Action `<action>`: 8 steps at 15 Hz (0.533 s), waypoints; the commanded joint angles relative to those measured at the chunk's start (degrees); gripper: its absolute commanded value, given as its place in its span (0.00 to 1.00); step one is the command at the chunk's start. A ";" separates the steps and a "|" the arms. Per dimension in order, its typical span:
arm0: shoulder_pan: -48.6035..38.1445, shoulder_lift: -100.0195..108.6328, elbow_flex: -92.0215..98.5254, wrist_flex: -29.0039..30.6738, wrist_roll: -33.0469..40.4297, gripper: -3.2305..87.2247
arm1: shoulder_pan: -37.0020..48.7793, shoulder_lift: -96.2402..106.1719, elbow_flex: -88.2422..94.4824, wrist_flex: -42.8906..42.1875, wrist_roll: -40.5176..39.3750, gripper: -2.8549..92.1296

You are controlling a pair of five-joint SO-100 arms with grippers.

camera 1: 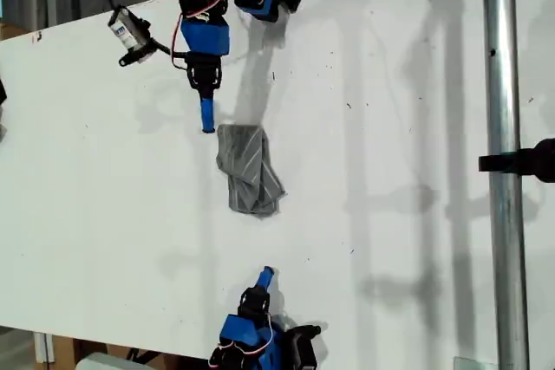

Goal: Grasp corners of a towel and fold twice.

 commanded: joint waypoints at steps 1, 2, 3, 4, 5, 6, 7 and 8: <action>-0.88 0.53 0.35 -1.23 0.44 0.00 | -1.05 -17.31 -11.51 -3.16 0.53 0.25; -0.70 0.53 0.35 -1.23 0.35 0.00 | -0.88 -28.65 -19.69 -0.53 0.44 0.25; -0.70 0.53 0.35 -1.23 0.26 0.00 | -0.70 -39.99 -30.23 4.92 0.09 0.25; -0.62 0.53 0.35 -1.23 0.26 0.00 | -0.53 -50.10 -41.22 10.37 0.09 0.25; -0.53 0.53 0.35 -1.23 0.26 0.00 | -0.44 -58.18 -50.80 13.97 -1.32 0.26; -0.44 0.53 0.35 -1.14 0.26 0.00 | -0.18 -64.78 -58.36 16.00 -2.02 0.27; -0.35 0.53 0.35 -1.14 0.26 0.00 | 0.35 -70.05 -63.63 16.70 -2.55 0.27; -0.26 0.53 0.44 -1.14 0.26 0.00 | 1.23 -74.09 -66.45 16.61 -2.64 0.27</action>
